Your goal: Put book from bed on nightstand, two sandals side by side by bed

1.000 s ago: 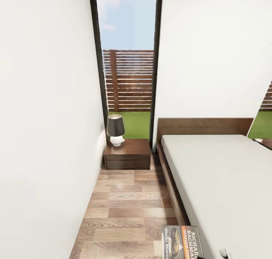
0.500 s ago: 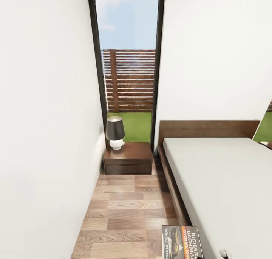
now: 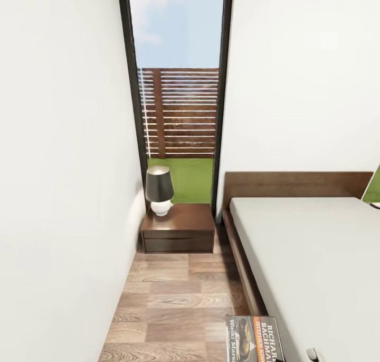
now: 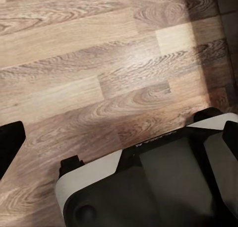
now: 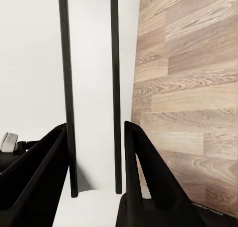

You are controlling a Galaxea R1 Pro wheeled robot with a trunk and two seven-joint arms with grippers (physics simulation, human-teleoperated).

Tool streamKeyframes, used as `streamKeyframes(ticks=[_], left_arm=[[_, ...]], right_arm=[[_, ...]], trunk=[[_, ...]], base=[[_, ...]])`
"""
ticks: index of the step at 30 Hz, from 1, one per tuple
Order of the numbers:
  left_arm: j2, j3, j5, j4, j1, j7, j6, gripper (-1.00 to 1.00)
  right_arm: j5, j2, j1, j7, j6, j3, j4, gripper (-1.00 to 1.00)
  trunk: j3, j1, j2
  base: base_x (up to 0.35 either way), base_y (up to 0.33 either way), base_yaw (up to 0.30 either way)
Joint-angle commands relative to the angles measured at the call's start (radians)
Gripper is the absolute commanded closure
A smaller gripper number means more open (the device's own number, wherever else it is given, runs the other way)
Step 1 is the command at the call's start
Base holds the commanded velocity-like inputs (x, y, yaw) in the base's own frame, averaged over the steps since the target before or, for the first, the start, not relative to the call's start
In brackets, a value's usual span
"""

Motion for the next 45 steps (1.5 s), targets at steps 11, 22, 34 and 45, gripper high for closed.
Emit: streamKeyframes(ticks=[11,22,34,45], left_arm=[[0.0,0.003,-0.009,0.001,0.0,-0.001,-0.006,-1.0],[0.0,0.002,-0.009,0.001,0.0,-0.002,-0.006,-1.0],[0.0,0.002,-0.009,0.001,0.0,-0.001,-0.006,-1.0],[-0.003,0.003,-0.009,-0.002,0.0,-0.01,-0.002,-1.0]], right_arm=[[-0.012,-0.001,-0.001,0.002,0.01,0.003,-0.001,1.0],[-0.011,-0.001,-0.001,0.002,0.01,0.003,-0.001,1.0],[-0.012,-0.001,-0.001,0.002,0.01,0.003,-0.001,1.0],[-0.012,-0.001,-0.001,0.002,0.01,0.003,-0.001,1.0]], trunk=[[-0.002,0.001,-0.002],[-0.002,0.001,-0.002],[-0.002,0.001,-0.002],[-0.002,0.001,-0.002]], base=[[0.33,0.0,0.0],[0.33,0.0,0.0],[0.33,0.0,0.0],[0.33,0.0,0.0]])
